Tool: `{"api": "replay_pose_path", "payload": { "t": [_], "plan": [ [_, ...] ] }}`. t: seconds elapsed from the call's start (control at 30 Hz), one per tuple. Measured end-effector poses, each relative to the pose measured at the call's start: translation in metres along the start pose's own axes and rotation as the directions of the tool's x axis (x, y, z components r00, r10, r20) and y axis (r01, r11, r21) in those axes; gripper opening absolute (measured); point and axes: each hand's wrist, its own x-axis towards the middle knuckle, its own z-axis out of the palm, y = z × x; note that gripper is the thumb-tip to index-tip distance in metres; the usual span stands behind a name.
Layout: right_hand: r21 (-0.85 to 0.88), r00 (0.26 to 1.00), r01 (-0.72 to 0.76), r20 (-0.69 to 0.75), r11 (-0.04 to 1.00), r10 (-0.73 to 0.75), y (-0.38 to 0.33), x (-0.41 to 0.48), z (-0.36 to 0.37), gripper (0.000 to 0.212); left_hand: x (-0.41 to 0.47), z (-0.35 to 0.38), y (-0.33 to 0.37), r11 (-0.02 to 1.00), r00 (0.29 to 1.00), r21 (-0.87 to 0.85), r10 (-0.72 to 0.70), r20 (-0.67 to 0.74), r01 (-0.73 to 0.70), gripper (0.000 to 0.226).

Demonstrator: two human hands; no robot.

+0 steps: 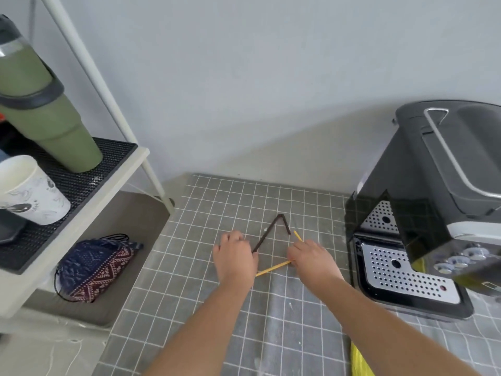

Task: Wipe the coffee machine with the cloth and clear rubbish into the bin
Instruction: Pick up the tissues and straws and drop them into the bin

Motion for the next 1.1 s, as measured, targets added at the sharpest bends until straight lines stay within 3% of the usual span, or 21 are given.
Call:
{"api": "replay_pose_path", "payload": {
  "t": [0.1,0.2,0.3,0.5,0.63,0.7,0.8,0.9,1.1],
  "plan": [
    [-0.053,1.0,-0.006,0.012,0.999,0.007,0.006,-0.018,-0.008,0.019,-0.012,-0.009,-0.001,0.999,1.0,-0.045,-0.017,0.002,0.017,0.027],
    [-0.086,0.996,-0.028,-0.087,0.996,0.021,0.013,-0.043,-0.018,0.042,-0.032,-0.02,0.002,0.98,0.999,-0.193,-0.051,-0.011,0.048,0.02],
    [-0.097,0.985,-0.066,-0.168,0.993,0.049,0.027,-0.081,-0.024,0.043,-0.058,-0.026,0.013,0.952,0.999,-0.307,-0.016,-0.047,0.001,0.015],
    [0.072,0.926,-0.272,-0.251,0.96,0.281,0.073,-0.185,-0.038,0.018,-0.117,-0.023,0.07,0.863,0.98,-0.469,0.193,-0.038,-0.188,0.011],
    [0.051,0.893,-0.353,-0.28,0.934,0.353,0.105,-0.286,-0.049,0.033,-0.179,-0.008,0.131,0.837,0.921,-0.432,0.389,0.038,-0.336,0.012],
    [0.097,0.853,-0.44,-0.267,0.893,0.449,0.124,-0.346,-0.051,0.031,-0.214,0.0,0.171,0.819,0.886,-0.411,0.461,0.056,-0.4,0.013],
    [0.212,0.727,-0.614,-0.224,0.761,0.649,0.15,-0.442,-0.054,0.01,-0.267,0.006,0.238,0.771,0.808,-0.372,0.583,0.082,-0.518,0.016],
    [0.275,0.569,-0.755,-0.176,0.595,0.803,0.168,-0.55,-0.054,0.011,-0.33,0.015,0.314,0.666,0.68,-0.387,0.722,0.124,-0.637,0.019],
    [0.517,0.179,-0.839,-0.037,0.172,0.983,0.159,-0.717,-0.04,0.008,-0.455,0.047,0.417,0.477,0.418,-0.392,0.879,0.23,-0.786,0.02]
  ]
}}
